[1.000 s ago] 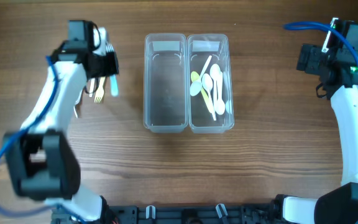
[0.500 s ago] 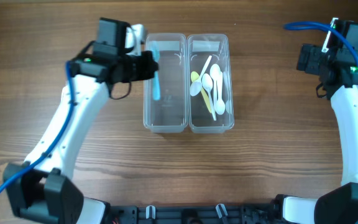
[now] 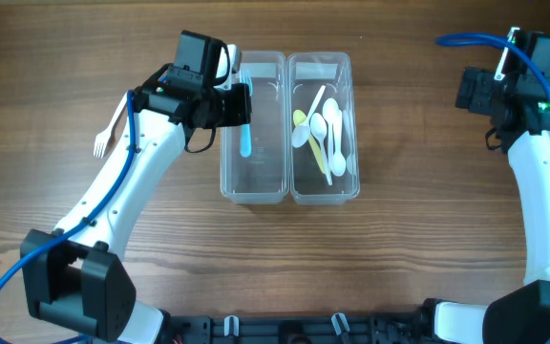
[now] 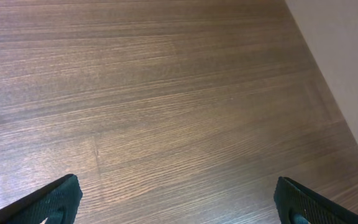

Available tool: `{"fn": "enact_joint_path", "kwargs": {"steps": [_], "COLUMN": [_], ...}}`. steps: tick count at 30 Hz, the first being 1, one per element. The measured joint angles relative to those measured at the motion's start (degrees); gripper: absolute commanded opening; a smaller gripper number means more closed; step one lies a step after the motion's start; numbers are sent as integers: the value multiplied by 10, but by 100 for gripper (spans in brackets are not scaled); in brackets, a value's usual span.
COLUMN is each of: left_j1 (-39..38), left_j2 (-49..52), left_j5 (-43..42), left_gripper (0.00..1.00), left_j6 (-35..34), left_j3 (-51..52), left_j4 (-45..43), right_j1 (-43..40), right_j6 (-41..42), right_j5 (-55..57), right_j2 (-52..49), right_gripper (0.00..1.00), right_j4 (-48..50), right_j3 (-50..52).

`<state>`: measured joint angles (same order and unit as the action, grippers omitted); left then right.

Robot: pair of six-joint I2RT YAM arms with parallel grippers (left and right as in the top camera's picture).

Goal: Pack container
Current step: 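Carry the light-blue fork into the left container and release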

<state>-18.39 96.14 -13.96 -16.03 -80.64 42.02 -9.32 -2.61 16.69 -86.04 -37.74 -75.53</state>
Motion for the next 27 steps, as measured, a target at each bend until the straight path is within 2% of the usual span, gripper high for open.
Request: {"fn": "enact_joint_path", "kwargs": {"steps": [5, 6, 7, 8, 10, 12, 22, 25, 27], "left_j1": [0, 0, 0, 0, 0, 0, 12, 31, 42], "left_j2": [17, 25, 33, 41, 51, 51, 42, 11, -11], "left_j5": [11, 13, 13, 14, 17, 17, 20, 33, 73], "left_gripper": [5, 12, 33, 42, 45, 62, 61, 59, 60], "left_j6": [0, 0, 0, 0, -4, -7, -2, 42, 85], "left_j3": [0, 0, 0, 0, 0, 0, 0, 0, -3], "left_j4": [0, 0, 2, 4, 4, 3, -41, -43, -34], "right_j1": [0, 0, 0, 0, 0, 0, 0, 0, 0], "right_j6": [0, 0, 0, 0, 0, 0, 0, 0, 0], "right_j5": [0, 0, 0, 0, 0, 0, 0, 0, 0], "right_j2": [0, 0, 0, 0, 0, 0, 0, 0, 0], "right_gripper": [100, 100, 100, 100, 100, 100, 100, 100, 100], "right_j4": [0, 0, 0, 0, 0, 0, 0, 0, 0], "right_j3": [0, 0, 0, 0, 0, 0, 0, 0, 0]}}
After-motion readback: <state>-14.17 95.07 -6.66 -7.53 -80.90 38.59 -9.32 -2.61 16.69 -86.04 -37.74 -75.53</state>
